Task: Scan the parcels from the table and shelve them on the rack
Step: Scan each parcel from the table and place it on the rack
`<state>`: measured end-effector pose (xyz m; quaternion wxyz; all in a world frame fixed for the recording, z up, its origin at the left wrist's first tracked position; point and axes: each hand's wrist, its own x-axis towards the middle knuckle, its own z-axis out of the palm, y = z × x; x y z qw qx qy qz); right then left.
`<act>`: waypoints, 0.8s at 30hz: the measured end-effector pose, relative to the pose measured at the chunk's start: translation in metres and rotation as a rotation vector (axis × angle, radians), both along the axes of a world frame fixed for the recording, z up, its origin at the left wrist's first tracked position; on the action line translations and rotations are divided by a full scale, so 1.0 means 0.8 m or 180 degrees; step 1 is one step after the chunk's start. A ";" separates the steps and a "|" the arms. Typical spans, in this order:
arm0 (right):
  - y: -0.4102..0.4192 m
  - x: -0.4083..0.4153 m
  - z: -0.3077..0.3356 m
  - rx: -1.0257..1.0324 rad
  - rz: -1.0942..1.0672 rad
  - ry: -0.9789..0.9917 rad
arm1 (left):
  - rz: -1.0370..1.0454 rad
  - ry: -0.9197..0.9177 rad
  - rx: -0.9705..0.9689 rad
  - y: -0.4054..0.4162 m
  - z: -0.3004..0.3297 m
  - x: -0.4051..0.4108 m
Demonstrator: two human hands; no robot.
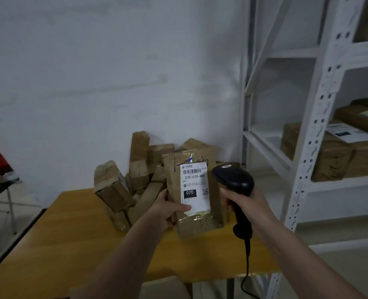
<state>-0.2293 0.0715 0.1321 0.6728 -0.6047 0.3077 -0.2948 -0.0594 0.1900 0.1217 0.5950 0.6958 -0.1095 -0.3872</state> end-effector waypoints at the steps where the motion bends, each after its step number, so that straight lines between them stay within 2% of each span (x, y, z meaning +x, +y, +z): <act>1: 0.003 -0.008 0.003 -0.0004 -0.0087 -0.0023 | -0.0069 -0.0021 -0.0003 0.001 0.006 -0.007; 7: 0.037 -0.060 0.023 0.0069 -0.0565 -0.0131 | -0.0410 -0.0081 -0.0008 0.012 0.037 -0.043; 11: 0.070 -0.095 0.034 -0.0100 -0.0820 -0.0189 | -0.0620 -0.0112 0.0086 0.027 0.051 -0.069; 13: 0.090 -0.116 0.036 -0.0115 -0.0969 -0.0224 | -0.0798 0.0035 0.0137 0.034 0.057 -0.087; 20: 0.140 -0.199 0.024 -0.0200 -0.1485 -0.0202 | -0.1184 0.0425 -0.0270 0.036 0.059 -0.157; 24: 0.145 -0.242 0.040 -0.0271 -0.1613 -0.0264 | -0.1383 0.0307 -0.0422 0.035 0.079 -0.204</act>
